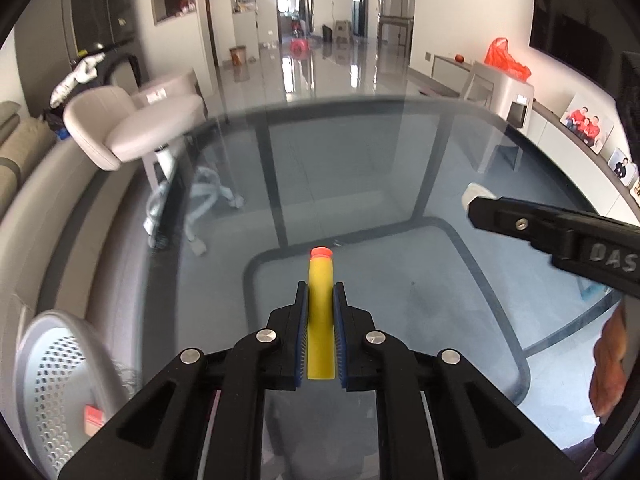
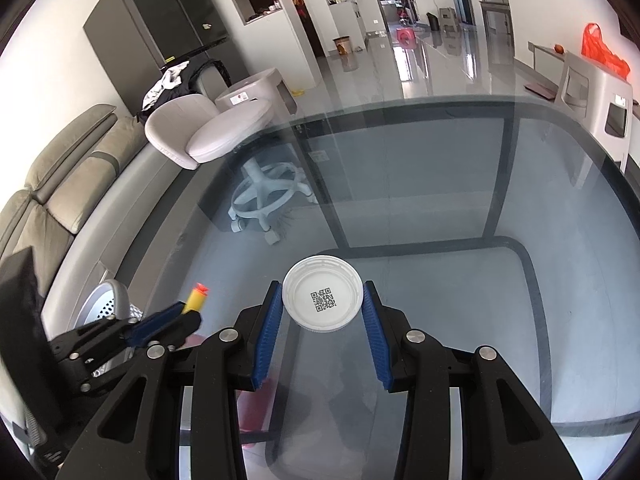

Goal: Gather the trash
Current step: 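Carry the cap and dart over the grey basket and release both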

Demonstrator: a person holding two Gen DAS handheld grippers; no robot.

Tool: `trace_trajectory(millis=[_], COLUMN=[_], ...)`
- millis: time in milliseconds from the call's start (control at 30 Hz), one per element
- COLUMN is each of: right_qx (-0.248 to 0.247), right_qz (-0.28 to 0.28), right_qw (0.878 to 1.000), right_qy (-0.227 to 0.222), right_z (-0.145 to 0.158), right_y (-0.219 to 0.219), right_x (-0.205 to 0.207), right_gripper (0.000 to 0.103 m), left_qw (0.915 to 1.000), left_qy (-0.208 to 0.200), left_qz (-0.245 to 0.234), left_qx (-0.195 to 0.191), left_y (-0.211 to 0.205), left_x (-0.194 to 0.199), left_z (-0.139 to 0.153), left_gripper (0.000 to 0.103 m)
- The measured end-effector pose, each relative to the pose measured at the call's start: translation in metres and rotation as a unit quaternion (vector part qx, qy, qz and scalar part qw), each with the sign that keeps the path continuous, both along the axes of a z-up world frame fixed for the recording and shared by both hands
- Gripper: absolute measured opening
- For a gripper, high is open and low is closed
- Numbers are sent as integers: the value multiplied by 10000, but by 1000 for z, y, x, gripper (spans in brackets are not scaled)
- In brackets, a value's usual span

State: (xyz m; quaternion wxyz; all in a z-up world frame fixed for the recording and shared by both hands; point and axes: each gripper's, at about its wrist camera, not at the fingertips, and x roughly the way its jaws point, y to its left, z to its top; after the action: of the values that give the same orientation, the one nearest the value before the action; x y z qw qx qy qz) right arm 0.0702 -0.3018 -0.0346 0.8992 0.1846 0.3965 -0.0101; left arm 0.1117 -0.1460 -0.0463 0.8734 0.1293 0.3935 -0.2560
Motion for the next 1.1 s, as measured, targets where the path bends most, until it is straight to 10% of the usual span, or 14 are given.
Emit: trace_trajectory(millis=[500, 1100], right_qx=[-231, 28], right_qz=[585, 1636], right_qw=[9976, 9847], right_qy=[-286, -606], right_z=[22, 38], right_y=[76, 210], right_x=[-1, 19], right_gripper=[39, 39], left_qw=[9953, 9727], left_qy=[-601, -537], left_qz=[741, 2255], left_qx=[-178, -67], left_y=[82, 208], left_x=[-36, -44], left_z=[53, 50], left_gripper=[12, 12])
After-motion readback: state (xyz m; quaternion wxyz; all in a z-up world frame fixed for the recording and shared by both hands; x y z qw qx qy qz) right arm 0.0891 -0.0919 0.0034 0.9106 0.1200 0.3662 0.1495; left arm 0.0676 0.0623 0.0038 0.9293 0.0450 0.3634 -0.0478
